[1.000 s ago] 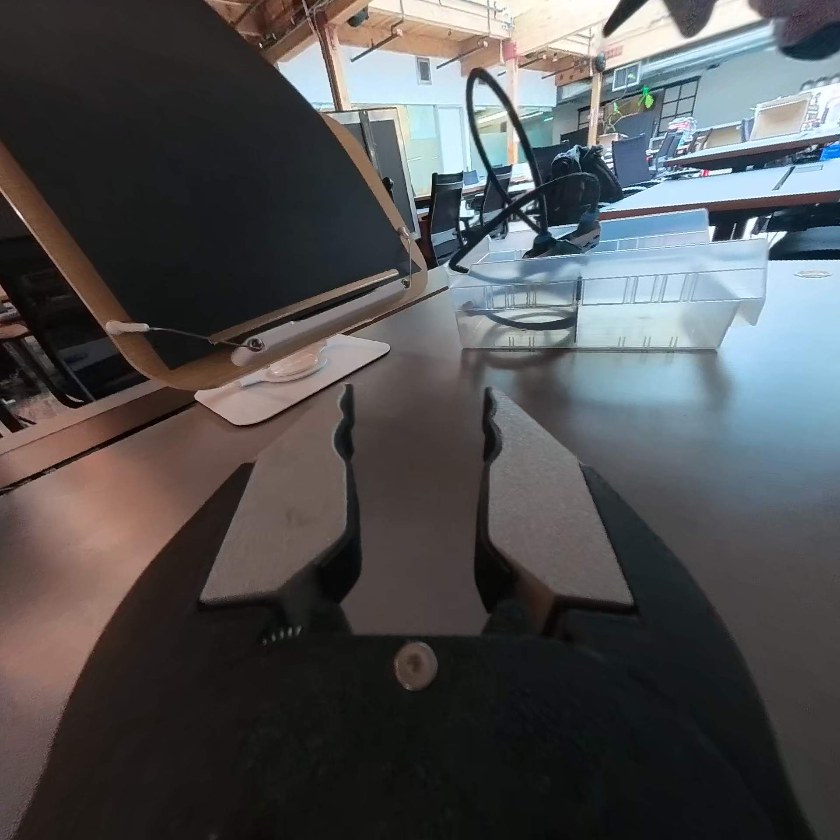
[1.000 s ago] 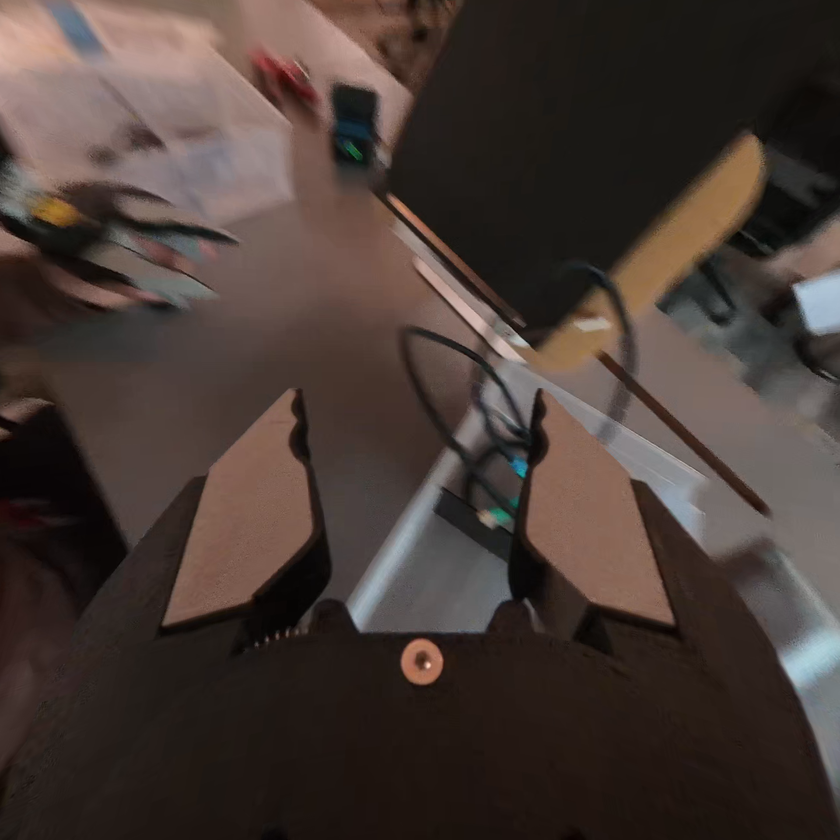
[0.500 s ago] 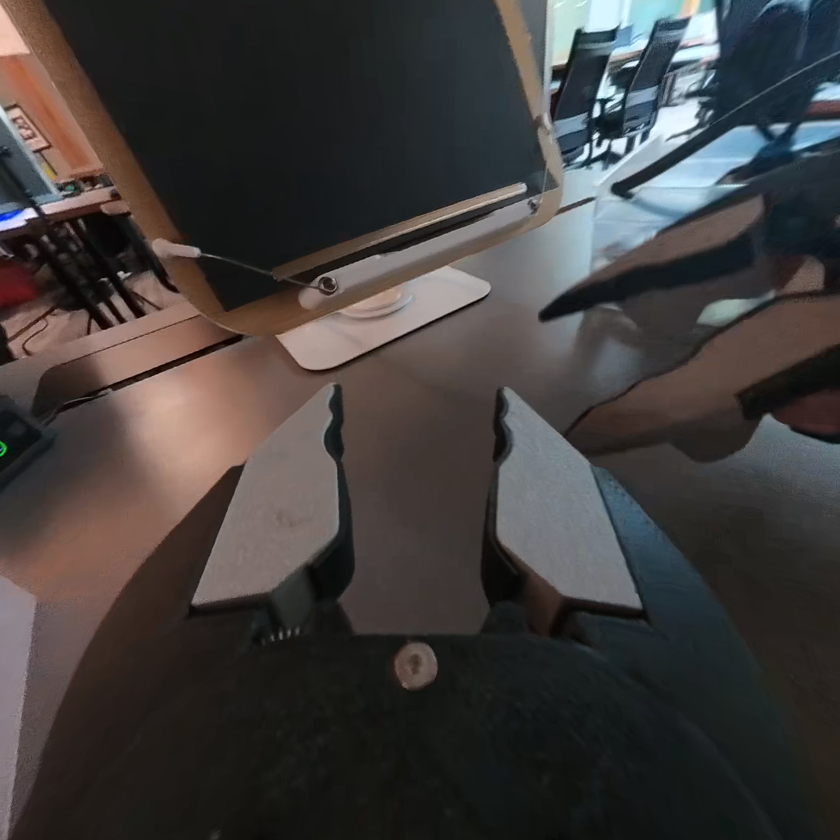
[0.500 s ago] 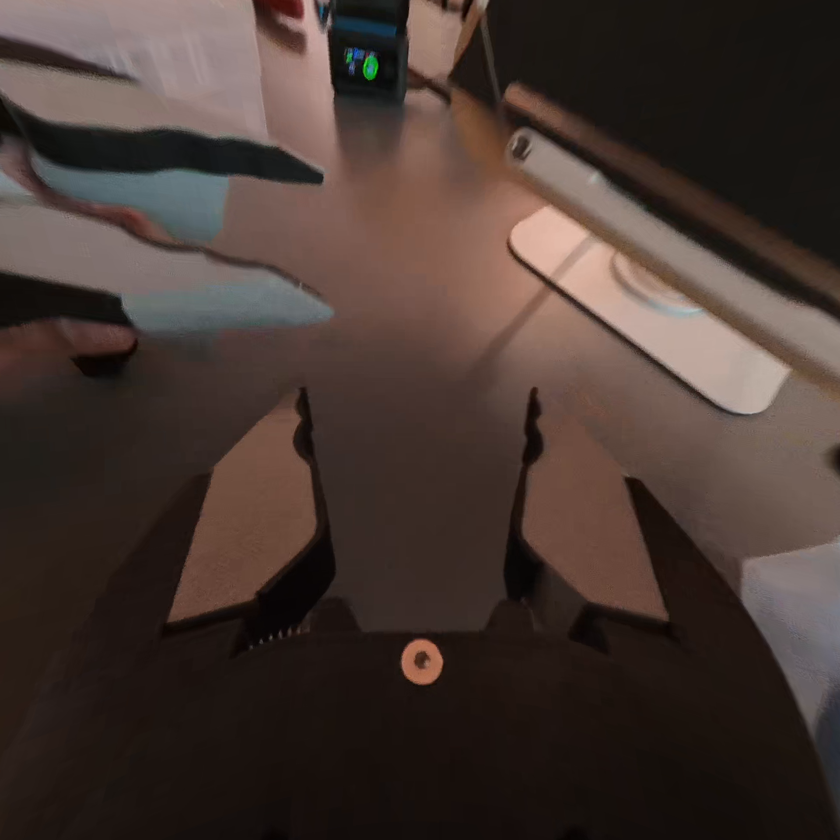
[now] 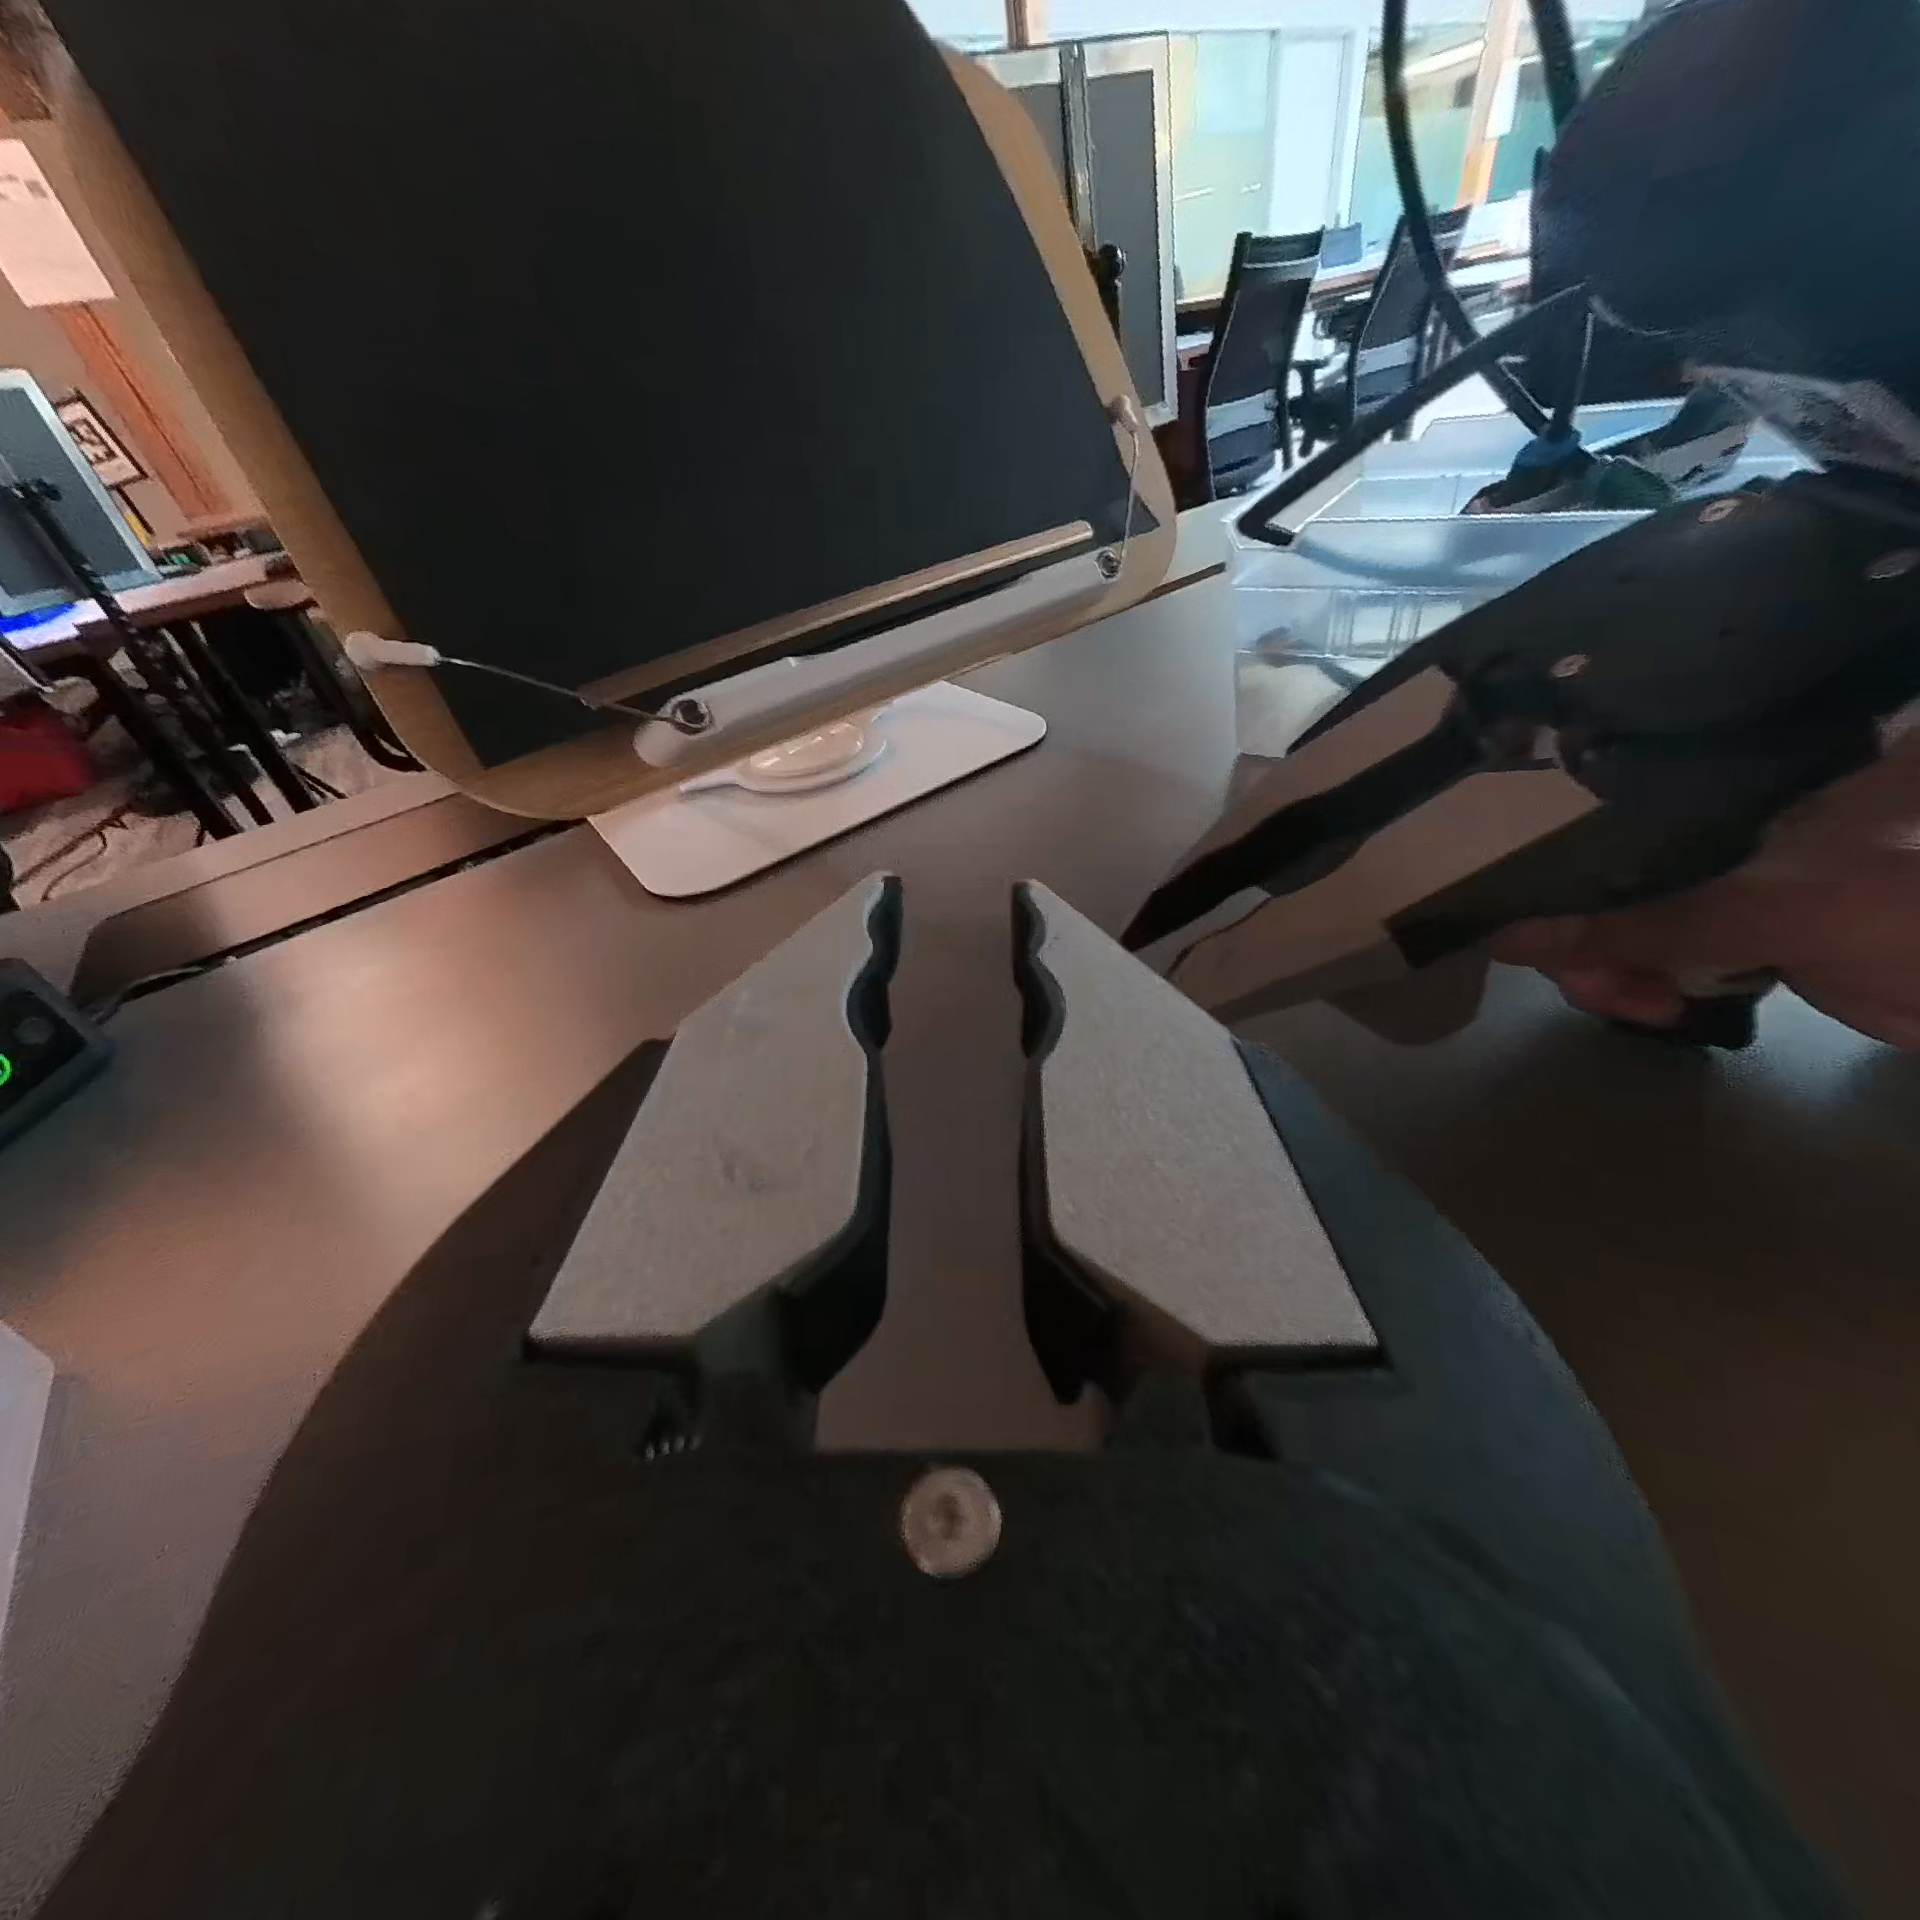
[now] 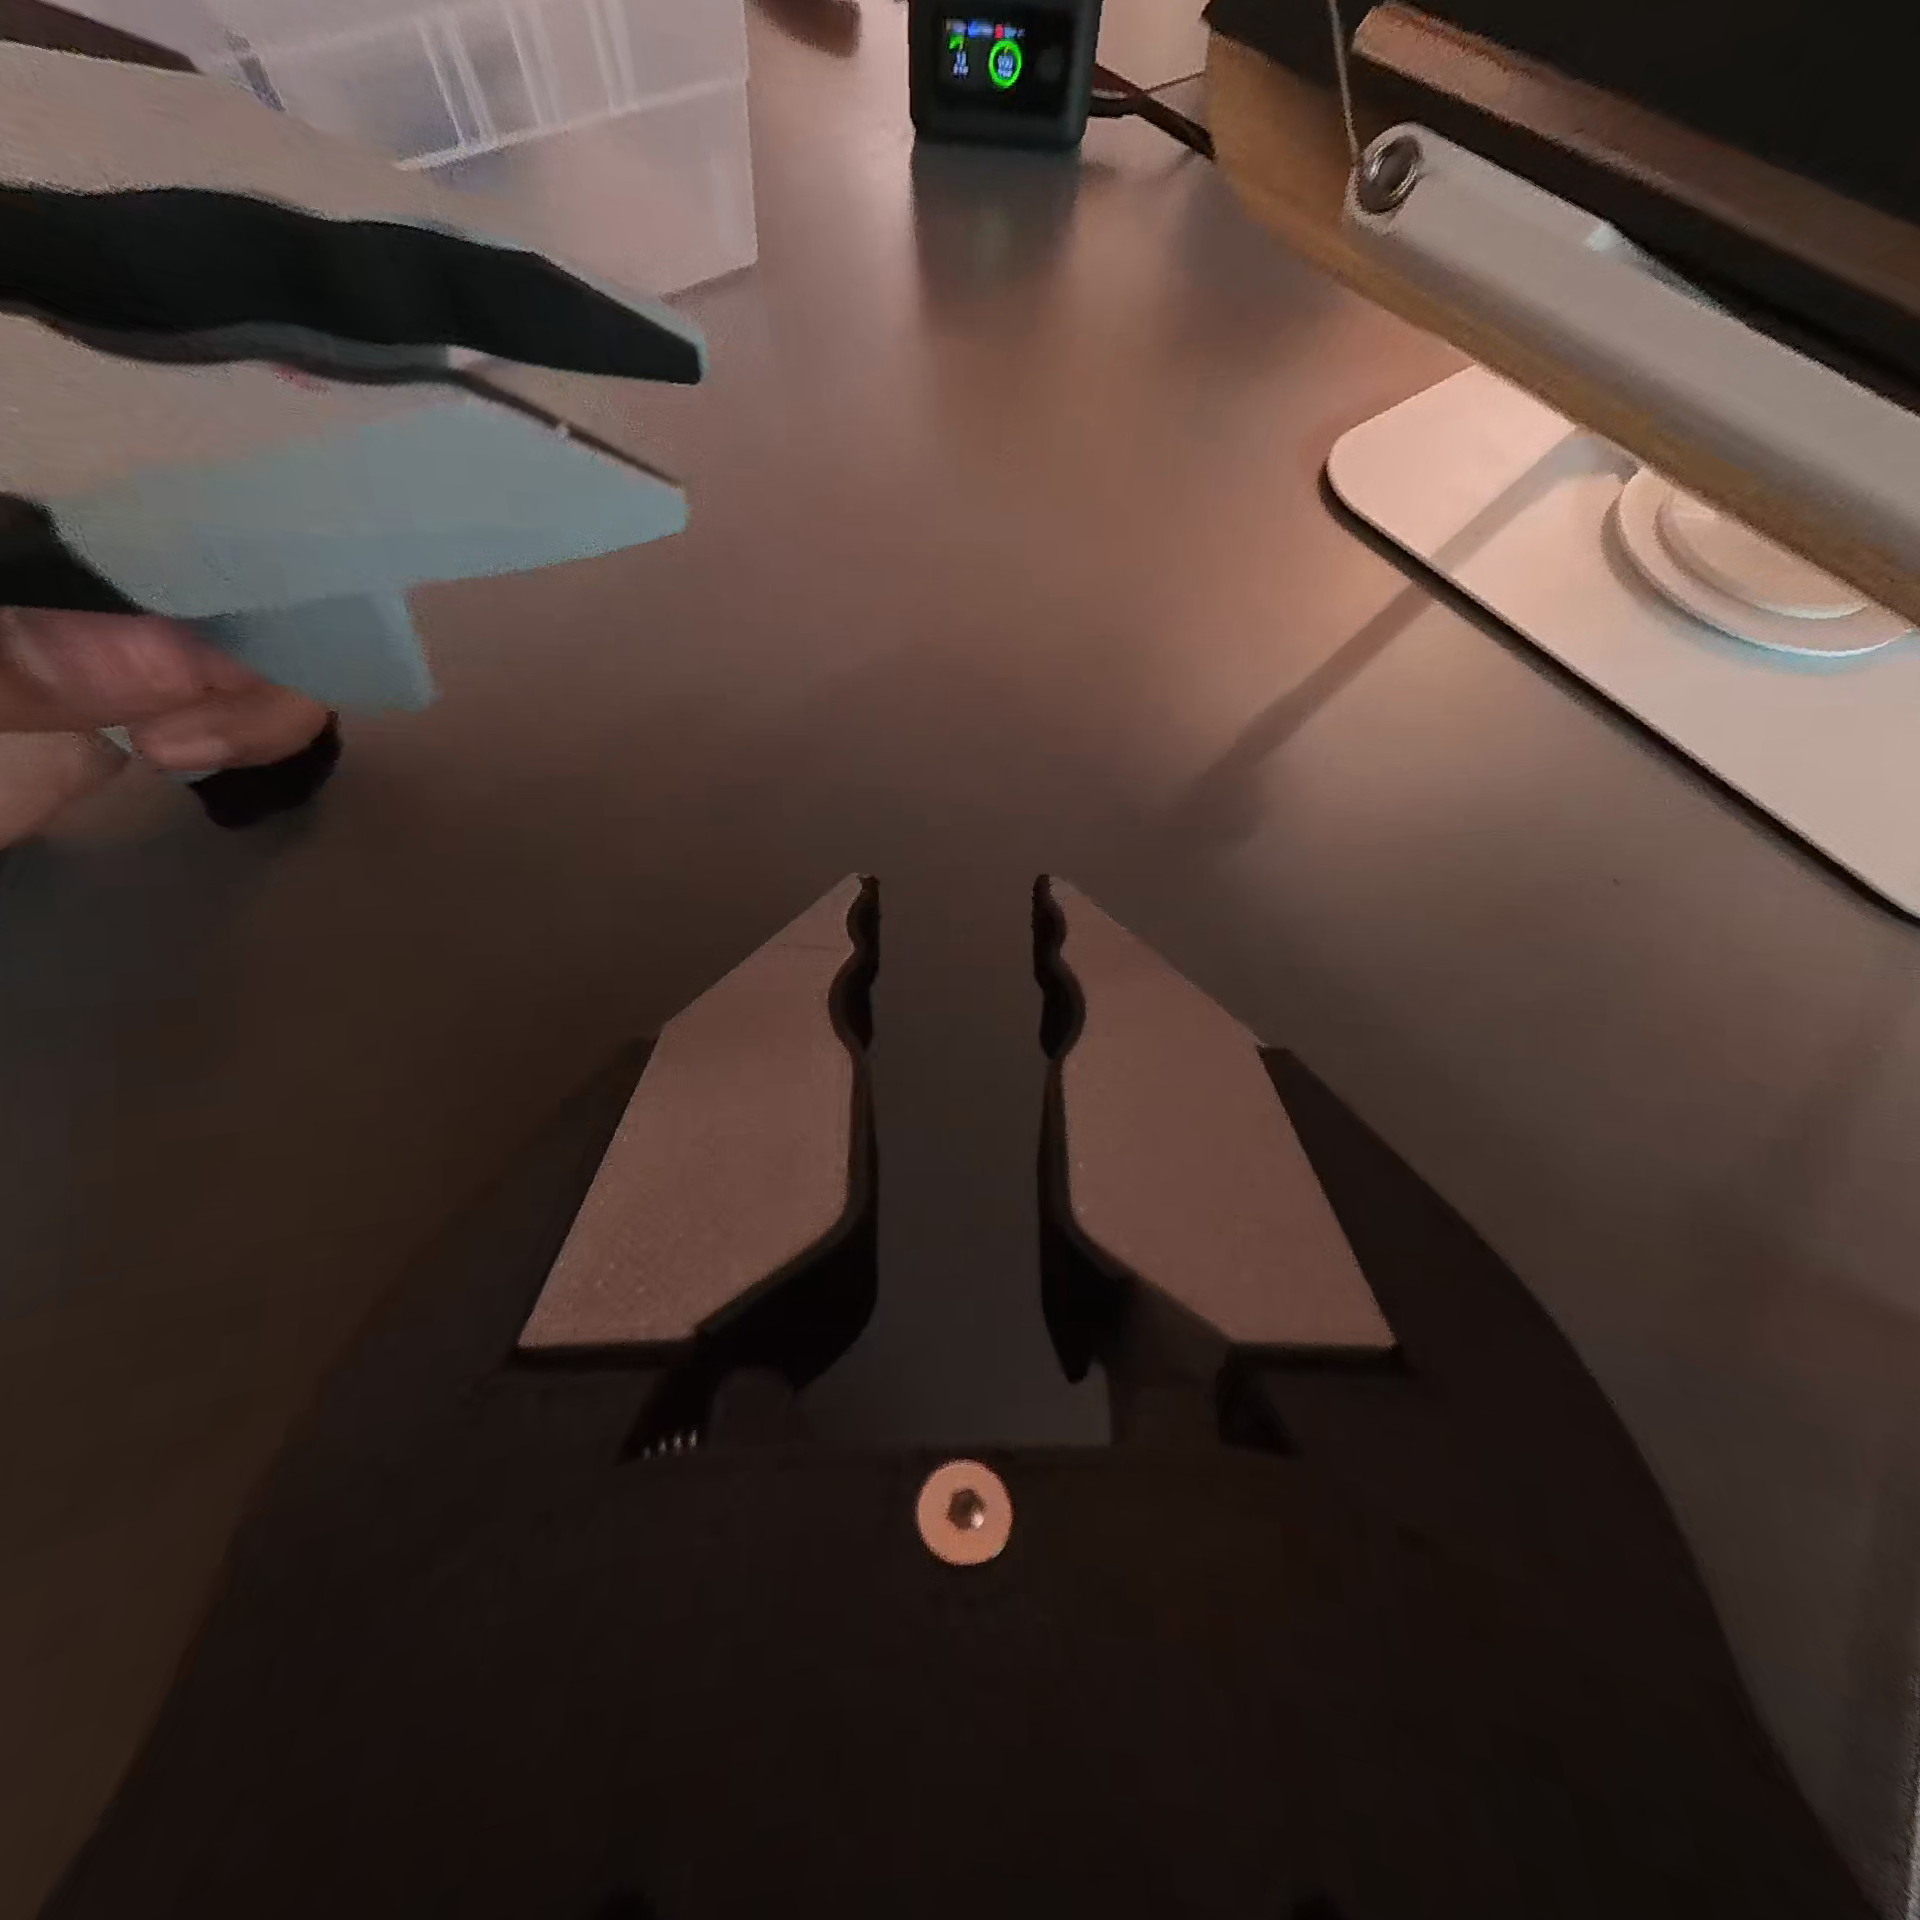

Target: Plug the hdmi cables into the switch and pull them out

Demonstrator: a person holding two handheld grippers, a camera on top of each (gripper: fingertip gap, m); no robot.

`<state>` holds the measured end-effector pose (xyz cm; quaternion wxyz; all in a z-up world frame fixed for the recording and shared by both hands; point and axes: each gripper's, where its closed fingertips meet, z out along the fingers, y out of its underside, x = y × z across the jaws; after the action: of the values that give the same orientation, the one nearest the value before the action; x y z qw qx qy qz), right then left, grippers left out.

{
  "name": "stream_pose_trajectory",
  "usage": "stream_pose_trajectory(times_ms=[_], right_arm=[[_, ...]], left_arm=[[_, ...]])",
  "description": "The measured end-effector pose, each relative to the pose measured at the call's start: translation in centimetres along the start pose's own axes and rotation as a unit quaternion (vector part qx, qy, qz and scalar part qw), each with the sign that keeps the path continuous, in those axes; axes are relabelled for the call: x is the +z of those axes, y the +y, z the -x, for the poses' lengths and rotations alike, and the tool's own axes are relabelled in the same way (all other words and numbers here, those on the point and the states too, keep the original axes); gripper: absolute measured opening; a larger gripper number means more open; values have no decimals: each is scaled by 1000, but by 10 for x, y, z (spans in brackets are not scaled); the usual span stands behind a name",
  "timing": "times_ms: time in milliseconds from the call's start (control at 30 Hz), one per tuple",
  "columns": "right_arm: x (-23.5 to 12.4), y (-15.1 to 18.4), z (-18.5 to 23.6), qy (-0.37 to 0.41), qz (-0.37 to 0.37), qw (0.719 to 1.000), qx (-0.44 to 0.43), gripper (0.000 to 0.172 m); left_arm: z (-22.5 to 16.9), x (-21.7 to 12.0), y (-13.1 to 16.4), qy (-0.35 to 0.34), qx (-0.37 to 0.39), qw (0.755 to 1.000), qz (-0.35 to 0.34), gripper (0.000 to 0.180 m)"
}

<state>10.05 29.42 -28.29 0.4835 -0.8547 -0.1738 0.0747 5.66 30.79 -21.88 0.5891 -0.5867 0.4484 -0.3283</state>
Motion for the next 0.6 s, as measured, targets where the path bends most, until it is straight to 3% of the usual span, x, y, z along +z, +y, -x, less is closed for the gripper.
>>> stream_pose_trajectory(times_ms=[267, 333, 600], right_arm=[[-1, 2, 0, 9, 4, 1000, -13, 25], [0, 2, -1, 8, 7, 1000, -7, 30], [1, 7, 0, 7, 22, 1000, -3, 43]], left_arm=[[-36, -38, 7, 16, 7, 999, 29, 23], [-41, -48, 14, 23, -9, 998, 52, 33], [-32, -80, 21, -2, -37, 997, 64, 42]])
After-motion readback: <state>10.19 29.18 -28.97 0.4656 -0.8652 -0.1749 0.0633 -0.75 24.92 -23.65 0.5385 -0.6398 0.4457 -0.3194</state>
